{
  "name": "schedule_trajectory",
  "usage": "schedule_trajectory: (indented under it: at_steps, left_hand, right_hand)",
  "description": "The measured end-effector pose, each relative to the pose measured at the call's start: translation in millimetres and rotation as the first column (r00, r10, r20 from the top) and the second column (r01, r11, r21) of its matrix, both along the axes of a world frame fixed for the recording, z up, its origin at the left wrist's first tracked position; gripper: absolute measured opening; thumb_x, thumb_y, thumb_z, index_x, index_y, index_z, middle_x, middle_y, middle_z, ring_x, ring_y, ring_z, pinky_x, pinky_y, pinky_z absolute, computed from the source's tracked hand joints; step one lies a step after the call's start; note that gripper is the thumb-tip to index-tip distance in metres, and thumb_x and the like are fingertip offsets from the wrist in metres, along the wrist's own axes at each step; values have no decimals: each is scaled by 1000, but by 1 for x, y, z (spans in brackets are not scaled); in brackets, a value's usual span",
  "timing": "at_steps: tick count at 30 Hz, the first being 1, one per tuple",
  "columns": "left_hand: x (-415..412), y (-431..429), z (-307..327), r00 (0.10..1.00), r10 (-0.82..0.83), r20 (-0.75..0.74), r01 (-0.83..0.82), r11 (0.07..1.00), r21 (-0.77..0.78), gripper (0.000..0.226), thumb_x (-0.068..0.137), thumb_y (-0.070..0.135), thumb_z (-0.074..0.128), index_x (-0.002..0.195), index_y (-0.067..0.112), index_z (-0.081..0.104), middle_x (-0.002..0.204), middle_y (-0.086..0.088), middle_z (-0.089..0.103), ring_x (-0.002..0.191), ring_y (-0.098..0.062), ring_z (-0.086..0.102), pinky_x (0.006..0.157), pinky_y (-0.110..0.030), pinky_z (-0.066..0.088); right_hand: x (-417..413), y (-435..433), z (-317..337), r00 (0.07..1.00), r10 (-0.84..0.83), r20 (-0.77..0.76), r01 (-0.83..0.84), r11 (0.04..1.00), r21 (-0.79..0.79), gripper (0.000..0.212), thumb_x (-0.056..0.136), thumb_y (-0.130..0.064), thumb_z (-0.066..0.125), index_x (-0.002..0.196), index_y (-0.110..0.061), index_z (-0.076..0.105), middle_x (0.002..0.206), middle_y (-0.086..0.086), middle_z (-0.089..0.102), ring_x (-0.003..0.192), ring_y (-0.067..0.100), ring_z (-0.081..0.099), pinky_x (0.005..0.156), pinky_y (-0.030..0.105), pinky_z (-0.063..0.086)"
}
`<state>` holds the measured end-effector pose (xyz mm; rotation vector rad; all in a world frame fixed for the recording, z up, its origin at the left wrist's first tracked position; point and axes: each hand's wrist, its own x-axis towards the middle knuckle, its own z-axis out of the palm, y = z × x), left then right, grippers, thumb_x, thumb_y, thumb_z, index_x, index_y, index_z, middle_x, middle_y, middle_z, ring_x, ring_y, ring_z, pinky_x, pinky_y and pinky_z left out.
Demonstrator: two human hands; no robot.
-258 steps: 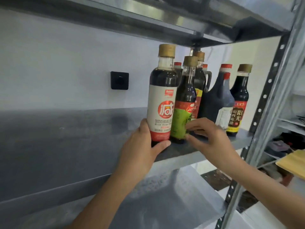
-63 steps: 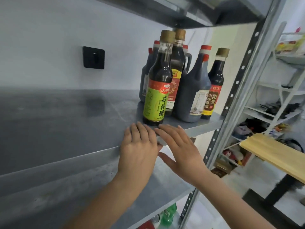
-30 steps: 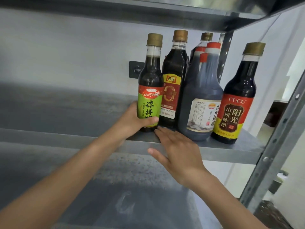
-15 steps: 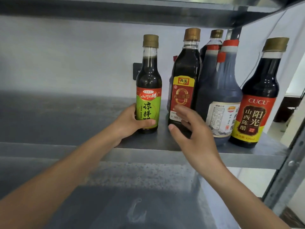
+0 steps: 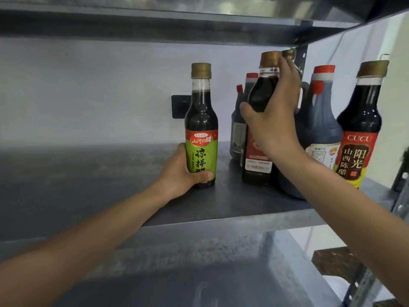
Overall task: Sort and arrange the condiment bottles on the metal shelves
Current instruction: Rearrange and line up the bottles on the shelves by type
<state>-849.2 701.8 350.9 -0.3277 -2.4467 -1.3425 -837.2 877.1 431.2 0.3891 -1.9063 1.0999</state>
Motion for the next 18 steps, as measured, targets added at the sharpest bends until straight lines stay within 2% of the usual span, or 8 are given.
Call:
schedule_trajectory:
  at_steps: [2,3,5,9,11,13,18]
  left_hand:
    - [-2,-10,2,1000,-20,21,19,1000,16,71,72,19,81,129,18,38,115,4,57,108,-14,55,93,-32,46]
    - [-3,-16,3,999,-26,27,25,999,28,70,72,18,81,128,18,38,116,4,57,109,-15,56,94,-32,46]
    - [-7,-29,2,999,-22,35,21,999,39,69,72,17,81,127,18,39,116,3,58,109,-15,56,93,-33,46]
    - [-13,-51,4,998,-21,51,19,999,39,70,72,18,81,128,17,39,118,1,59,110,-16,56,94,-34,46]
    - [-15,-63,4,998,-24,57,22,999,44,69,72,17,81,127,16,40,119,1,60,110,-17,57,96,-35,46]
    - [-15,-75,4,998,-24,57,21,998,51,68,71,15,82,125,16,41,117,1,60,110,-16,58,95,-35,47]
    - [-16,-106,3,996,-45,73,40,996,78,74,66,17,85,127,15,44,118,-2,63,109,-19,61,98,-46,48]
  right_hand:
    - [-13,-3,5,995,-25,98,34,996,-88,90,79,-9,71,148,-11,13,154,6,18,143,21,16,118,34,18]
    - [-18,-4,6,988,-35,149,55,990,-133,91,77,-9,73,147,-12,16,151,6,24,141,21,22,116,40,24]
    - [-25,-6,9,971,-39,236,89,975,-206,89,74,-8,75,144,-14,21,146,5,33,136,23,32,111,43,32]
    - [-28,-13,4,925,47,377,67,957,-283,78,71,-17,80,132,-16,33,126,3,52,115,24,53,94,41,46]
    - [-23,-18,-5,904,103,416,29,954,-300,62,71,-21,81,121,-17,44,106,-3,59,102,22,60,80,34,49]
    - [-17,-24,-17,906,129,402,-11,959,-282,45,74,-21,79,110,-21,51,93,-11,59,97,19,62,78,32,50]
    - [-5,-50,-32,949,122,290,-57,973,-225,45,73,-16,79,113,-18,58,96,-9,63,93,13,63,78,26,51]
